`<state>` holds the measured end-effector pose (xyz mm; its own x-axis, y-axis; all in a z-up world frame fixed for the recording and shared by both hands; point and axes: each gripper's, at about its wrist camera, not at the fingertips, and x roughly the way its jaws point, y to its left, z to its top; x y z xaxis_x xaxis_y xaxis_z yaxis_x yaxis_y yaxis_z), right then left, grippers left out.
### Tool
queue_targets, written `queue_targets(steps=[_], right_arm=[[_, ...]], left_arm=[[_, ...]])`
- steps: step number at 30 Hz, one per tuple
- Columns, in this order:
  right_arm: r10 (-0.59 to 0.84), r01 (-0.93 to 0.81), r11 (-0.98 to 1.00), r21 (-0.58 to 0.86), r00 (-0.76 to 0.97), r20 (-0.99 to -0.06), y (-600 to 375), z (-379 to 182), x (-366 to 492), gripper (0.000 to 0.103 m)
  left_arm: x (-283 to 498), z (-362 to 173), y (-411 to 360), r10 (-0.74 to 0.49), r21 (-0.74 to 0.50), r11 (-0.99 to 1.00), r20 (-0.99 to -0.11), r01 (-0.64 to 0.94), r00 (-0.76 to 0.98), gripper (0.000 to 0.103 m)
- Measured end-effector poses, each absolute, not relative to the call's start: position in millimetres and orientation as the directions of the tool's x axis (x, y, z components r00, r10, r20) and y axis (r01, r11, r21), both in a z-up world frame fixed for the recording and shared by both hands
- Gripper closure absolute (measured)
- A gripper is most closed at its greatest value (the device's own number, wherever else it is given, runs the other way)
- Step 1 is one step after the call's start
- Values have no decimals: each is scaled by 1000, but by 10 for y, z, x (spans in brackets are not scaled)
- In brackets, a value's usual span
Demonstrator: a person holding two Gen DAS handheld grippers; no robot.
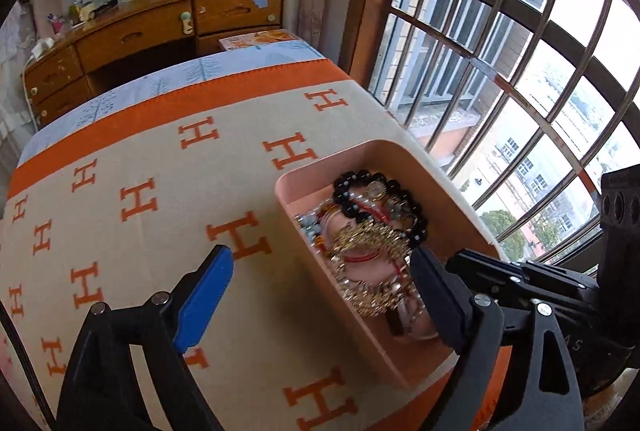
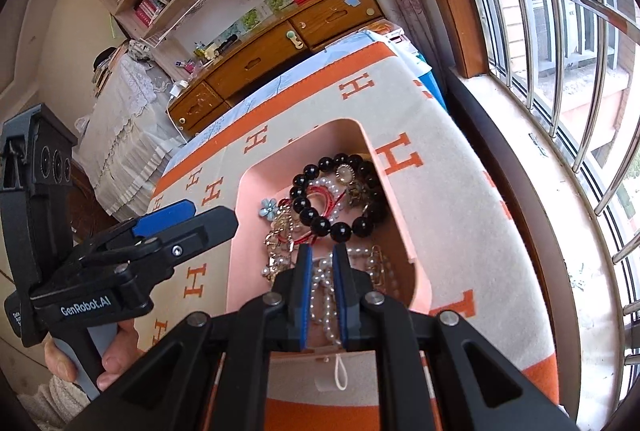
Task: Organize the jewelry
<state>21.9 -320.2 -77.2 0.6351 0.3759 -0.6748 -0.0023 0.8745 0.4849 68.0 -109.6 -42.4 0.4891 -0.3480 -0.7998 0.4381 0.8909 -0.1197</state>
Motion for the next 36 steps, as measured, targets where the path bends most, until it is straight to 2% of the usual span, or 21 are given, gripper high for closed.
queue_targets(steps=[2,5,9,12,15,17,19,21,27,36], right_arm=[[390,-28,877,480,627,-675,-3094,-756,195,92],[408,-61,878,475,616,-674,-2924,-725,157,86],[423,-106,883,458,603,-676,-2679,-652,94,83],[426,-132,888,441,599,-678,-2499,-550,41,80],[419,-158,896,414,607,-675,-2328,-406,-39,67],[413,-180,902,392,622,-665,-2229,-285,-113,63],[405,-202,908,366,640,-653,-2130,-167,-186,53],[388,-206,917,341,657,-647,-2050,-78,-247,48],[362,-211,928,307,705,-609,-1905,79,-406,46],[320,-203,945,258,747,-582,-1814,156,-561,46]], left_arm=[[586,-425,-895,-302,-98,916,-807,389,508,13],[404,-382,-606,-232,-62,948,-806,313,545,11],[119,-251,-262,-132,2,977,-780,214,611,1],[-66,-150,-64,-81,26,988,-761,155,643,1],[-212,-99,58,-59,25,992,-767,123,639,1],[-299,-64,117,-55,17,994,-762,104,645,1],[-364,-3,166,-39,19,997,-748,80,663,1],[-447,64,206,-22,18,998,-726,52,687,1],[-586,244,266,61,56,998,-665,-32,744,1],[-699,283,341,67,35,998,-653,-58,754,1]])
